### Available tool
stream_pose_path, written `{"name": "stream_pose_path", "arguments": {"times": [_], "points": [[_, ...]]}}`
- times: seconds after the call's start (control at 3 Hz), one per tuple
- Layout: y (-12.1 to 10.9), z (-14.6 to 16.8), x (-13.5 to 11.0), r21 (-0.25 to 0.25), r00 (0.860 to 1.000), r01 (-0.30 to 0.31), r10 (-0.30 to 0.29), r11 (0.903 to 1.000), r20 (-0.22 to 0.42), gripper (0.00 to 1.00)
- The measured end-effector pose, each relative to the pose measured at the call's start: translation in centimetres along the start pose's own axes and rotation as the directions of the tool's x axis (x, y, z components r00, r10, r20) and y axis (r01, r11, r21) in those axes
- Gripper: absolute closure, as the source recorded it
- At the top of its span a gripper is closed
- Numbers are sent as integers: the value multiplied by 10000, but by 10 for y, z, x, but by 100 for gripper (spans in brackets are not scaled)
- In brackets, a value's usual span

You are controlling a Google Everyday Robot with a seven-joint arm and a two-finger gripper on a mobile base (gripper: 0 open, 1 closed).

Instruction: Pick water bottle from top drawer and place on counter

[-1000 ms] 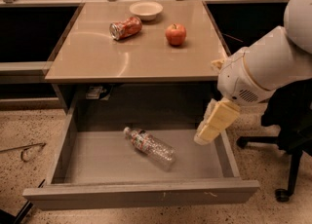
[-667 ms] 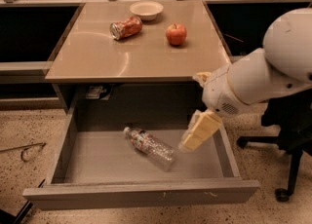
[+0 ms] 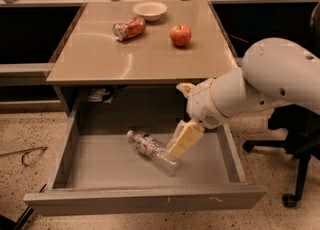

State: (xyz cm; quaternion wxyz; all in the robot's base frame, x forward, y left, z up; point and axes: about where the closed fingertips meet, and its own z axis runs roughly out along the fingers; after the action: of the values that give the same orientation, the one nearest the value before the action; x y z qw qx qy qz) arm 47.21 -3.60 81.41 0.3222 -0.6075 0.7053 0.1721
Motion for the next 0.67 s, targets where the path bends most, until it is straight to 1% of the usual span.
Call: {"name": "stream_pose_path", "arguments": {"times": [0.33,0.67], "points": [[2,27,1,-2,9985,-105,105,9999,535,0],[14,92,1,-444,9896,-337,396,9984,1384,0]]}}
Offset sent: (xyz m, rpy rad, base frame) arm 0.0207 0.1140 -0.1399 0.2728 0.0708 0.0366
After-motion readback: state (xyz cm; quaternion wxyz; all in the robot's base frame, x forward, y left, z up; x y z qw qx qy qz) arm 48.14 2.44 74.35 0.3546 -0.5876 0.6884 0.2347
